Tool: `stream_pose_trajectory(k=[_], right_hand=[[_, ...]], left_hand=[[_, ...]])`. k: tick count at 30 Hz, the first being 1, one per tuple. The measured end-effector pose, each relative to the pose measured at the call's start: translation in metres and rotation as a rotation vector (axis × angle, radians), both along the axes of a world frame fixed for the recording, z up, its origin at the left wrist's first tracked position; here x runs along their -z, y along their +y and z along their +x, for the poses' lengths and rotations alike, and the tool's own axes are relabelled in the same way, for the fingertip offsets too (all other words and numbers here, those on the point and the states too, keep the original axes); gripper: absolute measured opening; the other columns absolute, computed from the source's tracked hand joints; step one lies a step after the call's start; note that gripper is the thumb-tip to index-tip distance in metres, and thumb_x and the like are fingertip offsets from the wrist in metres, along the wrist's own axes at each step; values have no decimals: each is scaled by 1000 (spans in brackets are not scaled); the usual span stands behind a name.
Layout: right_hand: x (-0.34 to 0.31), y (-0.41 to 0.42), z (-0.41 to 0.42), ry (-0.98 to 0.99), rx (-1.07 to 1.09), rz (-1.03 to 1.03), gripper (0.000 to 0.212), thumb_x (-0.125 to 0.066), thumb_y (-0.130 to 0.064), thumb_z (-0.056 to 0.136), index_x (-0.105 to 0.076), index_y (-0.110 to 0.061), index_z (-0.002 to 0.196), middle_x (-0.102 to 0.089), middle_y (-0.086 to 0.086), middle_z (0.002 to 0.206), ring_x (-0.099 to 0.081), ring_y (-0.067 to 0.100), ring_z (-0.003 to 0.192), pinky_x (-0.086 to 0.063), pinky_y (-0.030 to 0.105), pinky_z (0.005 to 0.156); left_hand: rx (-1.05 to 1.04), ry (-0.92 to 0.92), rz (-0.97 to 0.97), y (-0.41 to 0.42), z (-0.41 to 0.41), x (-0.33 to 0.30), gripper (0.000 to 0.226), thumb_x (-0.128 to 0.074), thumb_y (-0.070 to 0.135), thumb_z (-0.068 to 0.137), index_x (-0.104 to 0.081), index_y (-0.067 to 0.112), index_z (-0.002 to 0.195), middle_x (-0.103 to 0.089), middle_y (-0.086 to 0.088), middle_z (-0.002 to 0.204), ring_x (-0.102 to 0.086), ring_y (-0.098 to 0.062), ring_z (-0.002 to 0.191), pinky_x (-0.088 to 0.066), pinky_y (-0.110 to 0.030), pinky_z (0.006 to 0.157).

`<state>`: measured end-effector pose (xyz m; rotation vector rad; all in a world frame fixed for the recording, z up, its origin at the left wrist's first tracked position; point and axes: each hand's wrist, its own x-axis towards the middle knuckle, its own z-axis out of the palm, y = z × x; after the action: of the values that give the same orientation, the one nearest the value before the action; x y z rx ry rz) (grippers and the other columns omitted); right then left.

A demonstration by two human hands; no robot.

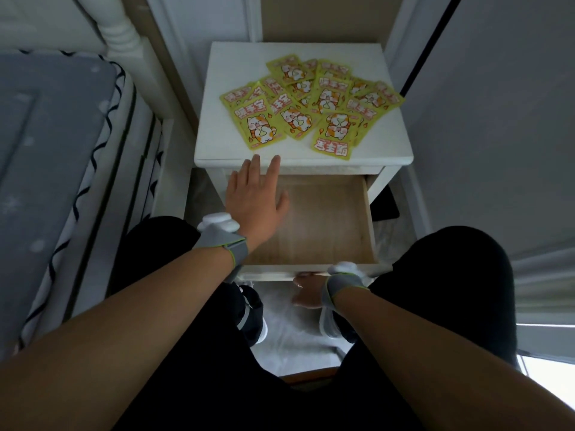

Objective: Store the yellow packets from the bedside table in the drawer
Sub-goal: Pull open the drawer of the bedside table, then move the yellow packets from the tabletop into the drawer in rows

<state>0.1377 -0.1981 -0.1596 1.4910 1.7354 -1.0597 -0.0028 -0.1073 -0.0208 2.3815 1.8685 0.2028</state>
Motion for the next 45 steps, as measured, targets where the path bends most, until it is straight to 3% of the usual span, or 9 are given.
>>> stream_pose_trajectory(k=[15, 18, 19, 21, 25, 28, 36, 40, 45], right_hand=[[-47, 9, 3, 19, -33, -43, 58, -39, -45, 102, -46, -7, 146, -41, 12, 154, -40, 31, 140, -33, 41, 116], [-68, 15, 8, 90, 107, -48, 44, -47, -40, 96, -68, -6, 114, -69, 12, 115, -69, 25, 97, -58, 27, 80], [-77, 18, 9, 136, 204, -30, 31, -50, -33, 95, -71, -9, 94, -72, 7, 91, -69, 21, 75, -56, 20, 59], [-96, 33, 15, 214, 371, 76, 30, -51, -27, 94, -69, -11, 75, -69, 3, 72, -63, 18, 56, -49, 20, 46], [-133, 77, 31, 287, 456, 291, 35, -51, -26, 96, -71, -2, 80, -69, 10, 76, -67, 26, 68, -55, 34, 67], [-156, 114, 44, 203, 346, 521, 32, -49, -24, 95, -64, -5, 74, -64, 11, 79, -63, 32, 81, -44, 32, 67], [-159, 193, 68, 57, 299, 971, 42, -47, -36, 88, -55, -20, 126, -49, 10, 137, -46, 34, 124, -42, 44, 98], [-140, 197, 70, 26, 285, 950, 67, -48, -47, 87, -34, -19, 147, -26, 9, 160, -18, 32, 149, -18, 49, 118], [-120, 189, 75, 1, 231, 952, 81, -32, -64, 83, -32, -16, 148, -25, 10, 162, -15, 31, 151, -14, 51, 121]], left_hand=[[-5, -23, 12, -26, -4, -16, 70, -43, 45, 95, -15, 26, 156, -21, -16, 162, -20, -35, 147, -16, -47, 120], [11, -25, 20, -28, -3, -23, 71, -44, 44, 94, -15, 26, 156, -21, -17, 161, -20, -35, 147, -17, -48, 120], [14, -19, 11, -28, -4, -25, 71, -44, 44, 94, -15, 26, 156, -21, -17, 161, -20, -35, 147, -17, -48, 120], [27, -8, 22, -25, -3, -28, 73, -45, 44, 94, -14, 25, 157, -21, -18, 161, -21, -36, 147, -18, -49, 119], [15, 8, 21, -11, -4, -28, 75, -49, 44, 91, -14, 26, 156, -21, -17, 161, -21, -35, 147, -20, -48, 119], [25, 3, 31, 10, -5, -26, 74, -47, 44, 91, -17, 26, 156, -21, -18, 161, -22, -36, 147, -20, -50, 119], [-20, -9, 43, 97, 10, -9, 71, -45, 46, 93, -22, 24, 156, -22, -19, 161, -22, -37, 146, -22, -52, 118], [-52, -20, 31, 126, 8, 6, 71, -39, 52, 95, -16, 24, 156, -11, -19, 163, -10, -38, 150, -16, -55, 119], [-54, -42, -40, 135, 5, 26, 69, -31, 57, 98, -15, 24, 157, -12, -15, 165, -9, -34, 151, -14, -56, 119]])
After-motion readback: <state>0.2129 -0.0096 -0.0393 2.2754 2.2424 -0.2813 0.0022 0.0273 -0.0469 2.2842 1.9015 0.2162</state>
